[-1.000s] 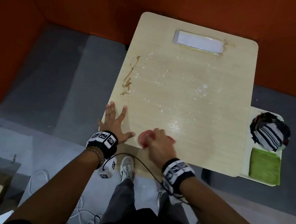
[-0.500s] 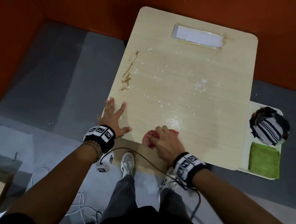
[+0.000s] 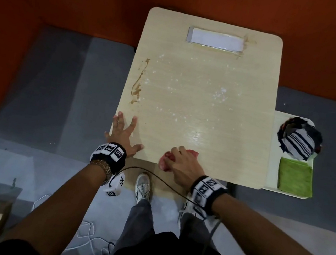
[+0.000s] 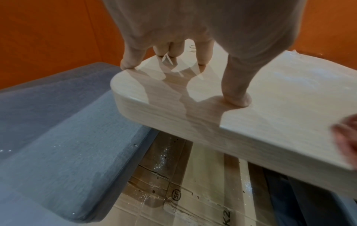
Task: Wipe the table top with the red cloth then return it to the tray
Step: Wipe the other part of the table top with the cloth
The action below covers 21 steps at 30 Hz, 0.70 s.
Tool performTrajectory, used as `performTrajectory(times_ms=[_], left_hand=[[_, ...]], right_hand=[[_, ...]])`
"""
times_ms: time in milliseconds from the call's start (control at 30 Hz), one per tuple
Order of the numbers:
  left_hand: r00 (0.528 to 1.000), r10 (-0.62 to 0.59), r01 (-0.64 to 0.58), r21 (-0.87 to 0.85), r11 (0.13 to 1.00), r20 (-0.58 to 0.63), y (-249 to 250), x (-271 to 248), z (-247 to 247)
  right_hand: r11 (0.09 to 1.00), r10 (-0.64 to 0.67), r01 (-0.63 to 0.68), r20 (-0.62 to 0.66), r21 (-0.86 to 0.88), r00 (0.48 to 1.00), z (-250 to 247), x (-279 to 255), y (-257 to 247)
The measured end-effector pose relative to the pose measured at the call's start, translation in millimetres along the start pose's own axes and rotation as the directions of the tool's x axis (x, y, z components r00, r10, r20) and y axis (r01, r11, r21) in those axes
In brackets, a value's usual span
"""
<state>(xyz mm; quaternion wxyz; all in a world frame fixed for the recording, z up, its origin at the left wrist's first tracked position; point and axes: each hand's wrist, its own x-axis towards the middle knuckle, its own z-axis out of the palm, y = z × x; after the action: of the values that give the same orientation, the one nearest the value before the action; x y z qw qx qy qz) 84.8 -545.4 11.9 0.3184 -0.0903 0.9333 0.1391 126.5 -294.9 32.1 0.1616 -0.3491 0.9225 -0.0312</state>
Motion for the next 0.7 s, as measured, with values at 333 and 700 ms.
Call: performTrajectory(times_ms=[333, 700], left_hand=[[0.999, -0.023, 0.021, 0.066, 0.998, 0.029, 5, 1, -2], [0.998, -0.022, 0.018, 0.062, 0.998, 0.061, 9, -3, -1]], right_hand=[[0.971, 0.238, -0.237, -0.061, 0.028, 0.969, 9, -75, 65], [0.979, 0.206, -0.206, -0.013, -0.002, 0.979, 2, -74, 96]])
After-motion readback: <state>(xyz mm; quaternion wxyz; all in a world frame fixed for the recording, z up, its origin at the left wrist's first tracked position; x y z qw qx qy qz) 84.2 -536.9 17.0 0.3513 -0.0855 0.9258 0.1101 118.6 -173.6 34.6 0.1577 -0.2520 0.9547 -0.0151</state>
